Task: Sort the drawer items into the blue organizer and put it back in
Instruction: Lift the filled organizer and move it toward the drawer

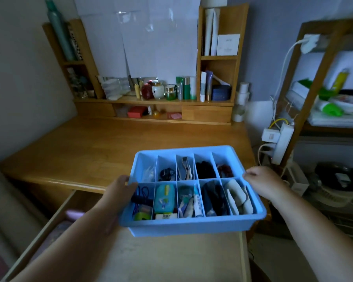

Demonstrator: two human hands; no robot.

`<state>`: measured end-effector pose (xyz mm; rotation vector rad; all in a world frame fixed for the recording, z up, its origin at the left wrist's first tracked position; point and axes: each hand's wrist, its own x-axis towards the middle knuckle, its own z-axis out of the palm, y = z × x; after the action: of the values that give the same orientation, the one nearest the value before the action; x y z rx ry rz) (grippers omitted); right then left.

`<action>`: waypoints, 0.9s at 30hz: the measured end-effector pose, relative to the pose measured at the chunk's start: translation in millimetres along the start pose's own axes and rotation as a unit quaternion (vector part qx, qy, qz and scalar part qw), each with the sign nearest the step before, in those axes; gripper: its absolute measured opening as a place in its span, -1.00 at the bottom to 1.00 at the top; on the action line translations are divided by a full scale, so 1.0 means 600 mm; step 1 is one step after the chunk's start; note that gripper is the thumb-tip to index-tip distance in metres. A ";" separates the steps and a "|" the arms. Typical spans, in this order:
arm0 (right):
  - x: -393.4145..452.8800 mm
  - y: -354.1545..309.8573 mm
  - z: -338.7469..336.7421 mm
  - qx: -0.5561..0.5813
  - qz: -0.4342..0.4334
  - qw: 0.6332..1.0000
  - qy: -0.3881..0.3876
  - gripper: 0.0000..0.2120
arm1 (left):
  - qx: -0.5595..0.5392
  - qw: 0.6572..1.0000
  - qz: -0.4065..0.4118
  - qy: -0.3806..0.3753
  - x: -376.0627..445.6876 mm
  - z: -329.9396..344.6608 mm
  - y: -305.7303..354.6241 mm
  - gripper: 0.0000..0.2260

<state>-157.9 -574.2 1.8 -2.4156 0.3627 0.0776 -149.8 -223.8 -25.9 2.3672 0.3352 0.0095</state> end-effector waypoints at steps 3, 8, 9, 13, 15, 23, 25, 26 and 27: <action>-0.058 -0.004 0.010 0.009 -0.004 1.000 -0.029 -0.70 | 0.002 1.000 0.014 0.005 -0.049 -0.034 -0.029 -0.88; -0.170 -0.004 0.040 0.073 -0.006 0.992 -0.106 -0.78 | -0.013 1.000 0.015 0.010 -0.135 -0.100 -0.075 -0.89; -0.192 -0.003 0.047 0.080 -0.005 0.989 -0.121 -0.79 | -0.018 1.000 0.011 0.011 -0.150 -0.111 -0.085 -0.89; -0.258 0.012 0.078 0.131 0.006 0.978 -0.161 -0.82 | 0.000 1.000 0.010 0.008 -0.192 -0.150 -0.132 -0.89; -0.278 0.021 0.105 0.125 0.012 0.975 -0.186 -0.83 | 0.013 1.000 0.004 0.004 -0.207 -0.158 -0.159 -0.87; -0.242 0.042 0.195 0.089 0.060 0.977 -0.184 -0.79 | -0.026 0.999 -0.012 -0.041 -0.166 -0.095 -0.239 -0.90; -0.213 0.043 0.207 0.082 0.071 0.980 -0.167 -0.78 | -0.068 0.997 -0.024 -0.039 -0.146 -0.075 -0.240 -0.86; -0.198 0.044 0.212 0.078 0.076 0.981 -0.162 -0.78 | -0.086 0.995 -0.029 -0.042 -0.133 -0.066 -0.242 -0.84; -0.182 0.047 0.217 0.070 0.077 0.982 -0.156 -0.78 | -0.099 0.993 -0.030 -0.049 -0.119 -0.055 -0.242 -0.84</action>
<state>-265.6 -484.8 -98.5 -2.1875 0.3945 0.4774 -256.6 -117.8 -93.6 2.1525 0.3411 -0.0982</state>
